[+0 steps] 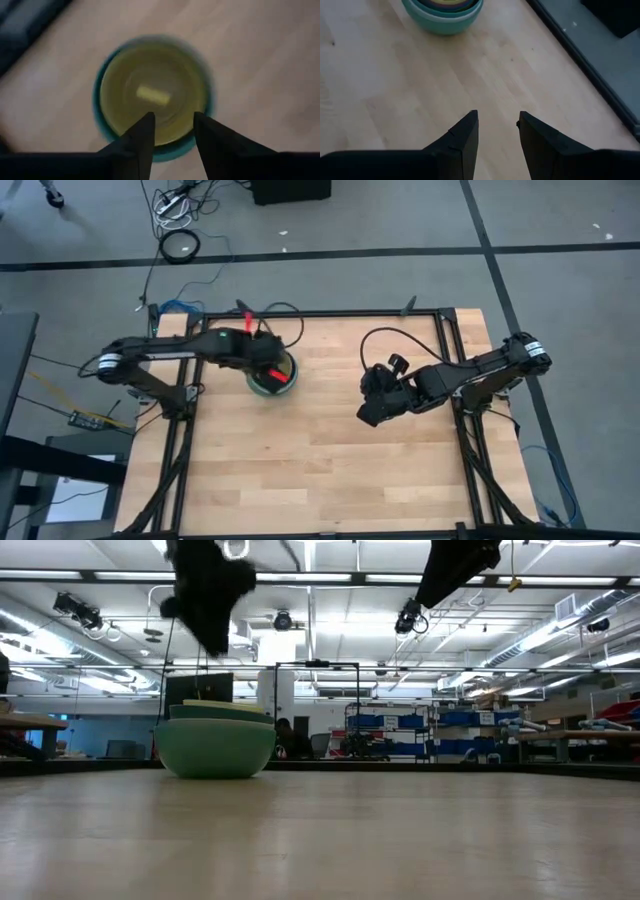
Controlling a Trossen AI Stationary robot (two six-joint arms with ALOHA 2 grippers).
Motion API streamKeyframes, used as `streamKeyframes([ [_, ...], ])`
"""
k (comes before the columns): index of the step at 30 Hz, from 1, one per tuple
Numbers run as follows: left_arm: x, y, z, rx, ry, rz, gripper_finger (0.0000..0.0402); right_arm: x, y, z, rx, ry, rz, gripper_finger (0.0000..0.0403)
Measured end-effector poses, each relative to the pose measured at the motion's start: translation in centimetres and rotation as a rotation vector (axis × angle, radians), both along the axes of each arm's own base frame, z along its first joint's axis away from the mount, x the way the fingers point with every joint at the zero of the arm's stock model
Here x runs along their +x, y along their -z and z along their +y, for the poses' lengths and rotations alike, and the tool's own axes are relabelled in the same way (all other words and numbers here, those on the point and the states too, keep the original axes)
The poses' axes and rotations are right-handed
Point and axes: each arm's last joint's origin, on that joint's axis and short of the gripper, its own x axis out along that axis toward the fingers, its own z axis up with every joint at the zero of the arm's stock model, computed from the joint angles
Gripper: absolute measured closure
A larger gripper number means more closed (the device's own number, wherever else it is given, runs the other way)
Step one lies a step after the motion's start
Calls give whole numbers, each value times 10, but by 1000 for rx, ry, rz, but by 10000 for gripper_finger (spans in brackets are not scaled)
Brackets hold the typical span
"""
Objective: Nest bowls inside each other
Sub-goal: Return to Home Position
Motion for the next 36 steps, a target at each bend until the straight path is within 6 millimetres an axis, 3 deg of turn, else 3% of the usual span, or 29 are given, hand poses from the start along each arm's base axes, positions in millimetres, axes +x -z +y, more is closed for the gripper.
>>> streamKeyframes([
  [6,-32,-81,-23,167,124,-350,257,0,-4,8,-183,-41,-22,275],
  [12,-72,-135,-45,396,337,-680,257,14,-18,20,-287,-91,-191,275],
  [14,-83,-143,-52,468,411,-781,257,27,-33,26,-309,-233,-280,275],
  [17,-99,-151,-55,552,461,-924,257,39,-65,24,-230,-630,-518,275],
  [20,-116,-145,-55,597,500,-1002,257,35,-93,4,-160,-885,-735,275],
  [24,-135,-119,-52,612,498,-1025,257,7,-117,-36,-141,-871,-792,275],
  [27,-150,-95,-48,627,464,-1042,257,-20,-128,-54,-126,-876,-768,275],
  [32,-174,-63,-43,634,418,-1147,257,-70,-143,-59,-147,-890,-792,275],
  [36,-176,-36,-43,617,408,-1146,257,-107,-131,-55,-156,-917,-851,275],
])
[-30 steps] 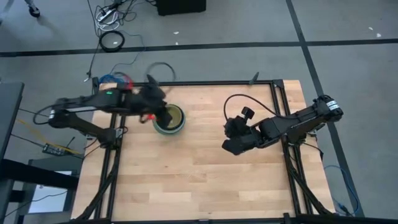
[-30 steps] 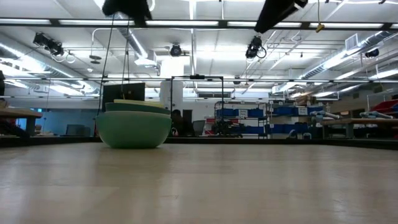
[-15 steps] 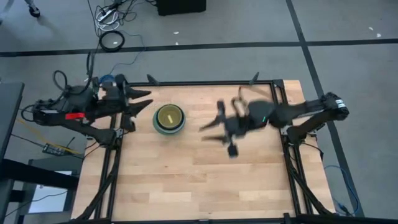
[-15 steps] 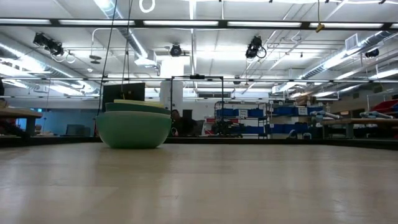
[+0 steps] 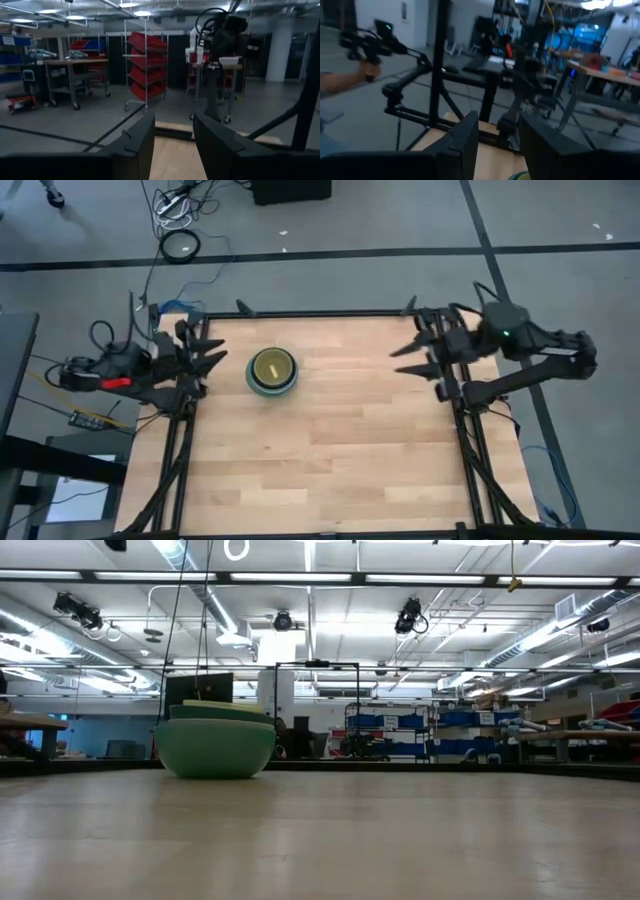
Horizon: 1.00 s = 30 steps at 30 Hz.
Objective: Nest bowls inside each other
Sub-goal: Return to Home Position
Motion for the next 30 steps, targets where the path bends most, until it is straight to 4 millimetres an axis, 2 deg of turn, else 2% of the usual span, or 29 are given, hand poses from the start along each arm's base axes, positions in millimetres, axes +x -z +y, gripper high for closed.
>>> streamKeyframes([
  [3,4,17,0,-3,-23,36,257,-20,25,1,27,-5,-62,275],
  [10,20,56,-3,-15,-22,94,257,-49,101,-5,117,74,-110,275],
  [16,33,109,-6,-50,-13,31,257,-64,161,-6,155,93,-148,275],
  [21,34,152,-6,-112,-2,-49,257,-67,206,-7,169,98,-141,275],
  [23,33,158,-6,-131,0,-58,257,-67,223,-7,166,94,-125,275],
  [28,34,169,-5,-117,-53,58,257,-66,262,-8,191,129,-130,275],
  [30,35,172,-5,-127,-67,80,257,-66,267,-9,217,156,-88,275],
])
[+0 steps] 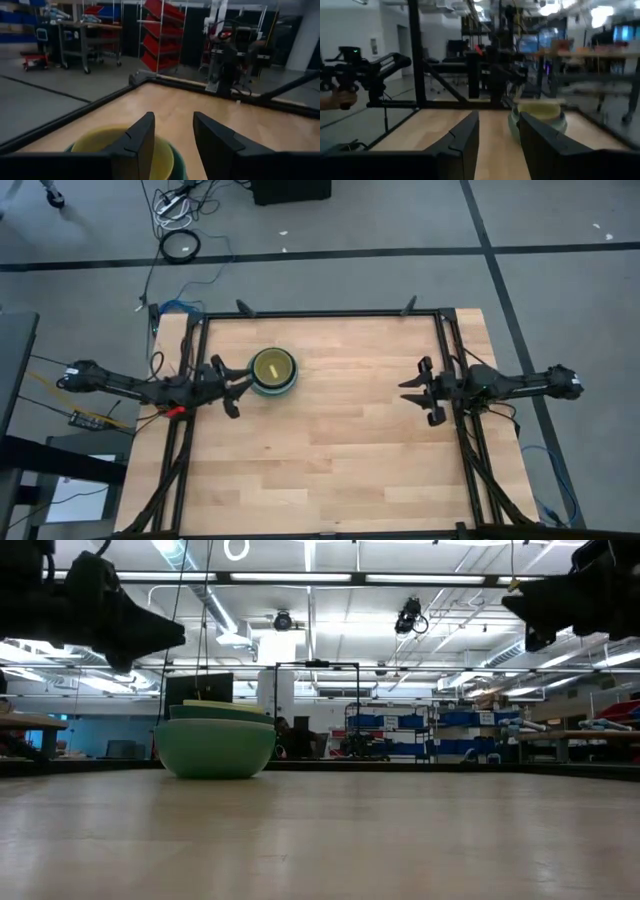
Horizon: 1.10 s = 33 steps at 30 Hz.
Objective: Nest bowls inside each other
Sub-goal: Return to Home Position
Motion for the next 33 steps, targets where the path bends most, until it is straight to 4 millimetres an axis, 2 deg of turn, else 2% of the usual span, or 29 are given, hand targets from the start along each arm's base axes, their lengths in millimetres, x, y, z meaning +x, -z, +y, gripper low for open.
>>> streamKeyframes([
  [12,-1,17,1,68,-19,197,257,3,20,0,-8,9,206,275],
  [33,-1,17,1,56,-15,193,257,3,20,0,-6,8,208,275],
])
